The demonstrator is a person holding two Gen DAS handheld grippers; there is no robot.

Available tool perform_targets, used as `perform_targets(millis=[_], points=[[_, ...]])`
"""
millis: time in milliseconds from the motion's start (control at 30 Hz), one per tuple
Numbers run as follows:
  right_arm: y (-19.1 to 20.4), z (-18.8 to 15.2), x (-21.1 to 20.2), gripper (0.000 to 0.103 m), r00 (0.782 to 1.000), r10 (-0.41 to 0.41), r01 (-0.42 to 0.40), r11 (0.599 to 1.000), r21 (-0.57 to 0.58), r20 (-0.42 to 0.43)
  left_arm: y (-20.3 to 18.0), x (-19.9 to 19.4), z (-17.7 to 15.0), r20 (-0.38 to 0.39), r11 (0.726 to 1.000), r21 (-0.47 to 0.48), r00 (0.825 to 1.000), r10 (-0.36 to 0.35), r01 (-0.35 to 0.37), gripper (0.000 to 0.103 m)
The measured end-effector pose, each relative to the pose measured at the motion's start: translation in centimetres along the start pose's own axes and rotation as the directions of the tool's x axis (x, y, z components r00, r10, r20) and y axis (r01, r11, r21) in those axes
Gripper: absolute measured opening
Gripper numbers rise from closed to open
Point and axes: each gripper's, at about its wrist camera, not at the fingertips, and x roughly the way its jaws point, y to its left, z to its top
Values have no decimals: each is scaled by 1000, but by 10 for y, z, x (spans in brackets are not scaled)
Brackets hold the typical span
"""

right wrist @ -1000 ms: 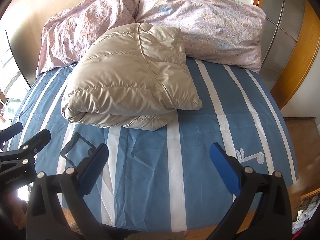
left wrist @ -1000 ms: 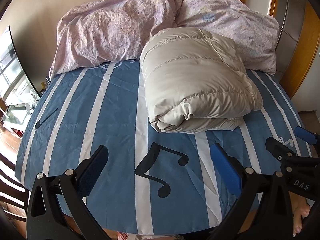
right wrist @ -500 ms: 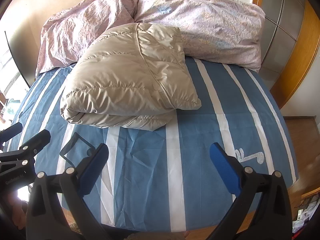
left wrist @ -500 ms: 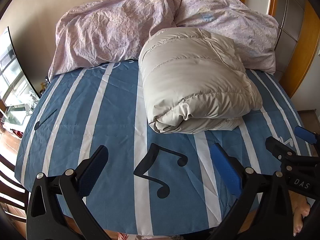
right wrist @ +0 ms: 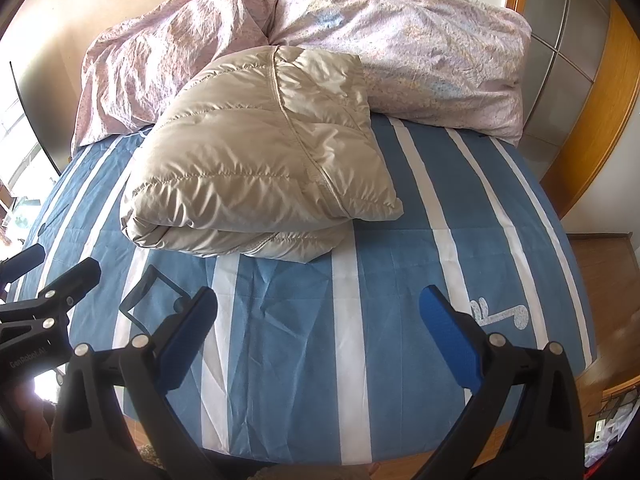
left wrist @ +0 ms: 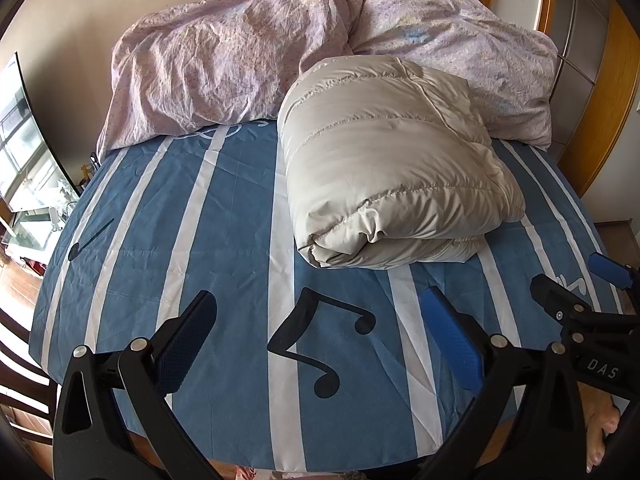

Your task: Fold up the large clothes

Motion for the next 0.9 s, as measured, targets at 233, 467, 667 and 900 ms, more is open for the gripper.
perform_targets(millis=[233,467,667,900], points=[[0,1,1,101,1000,1,-1,1000,1,-3,0,1,0,-1,1000,4,1000,-3,3,102],[0,1,1,101,1000,2,-2,1000,3,-2,0,1,1,-3,1000,1,1000,-6,6,102],[0,1,1,101,1000,1,-1,1000,1,-2,-2,2,0,1,1000,6,1000,-10,10,102],[-2,0,2,101,1000,1,-1,1000,3,-2,-1,1,-1,3,1000,9,1000,-13,13,102]])
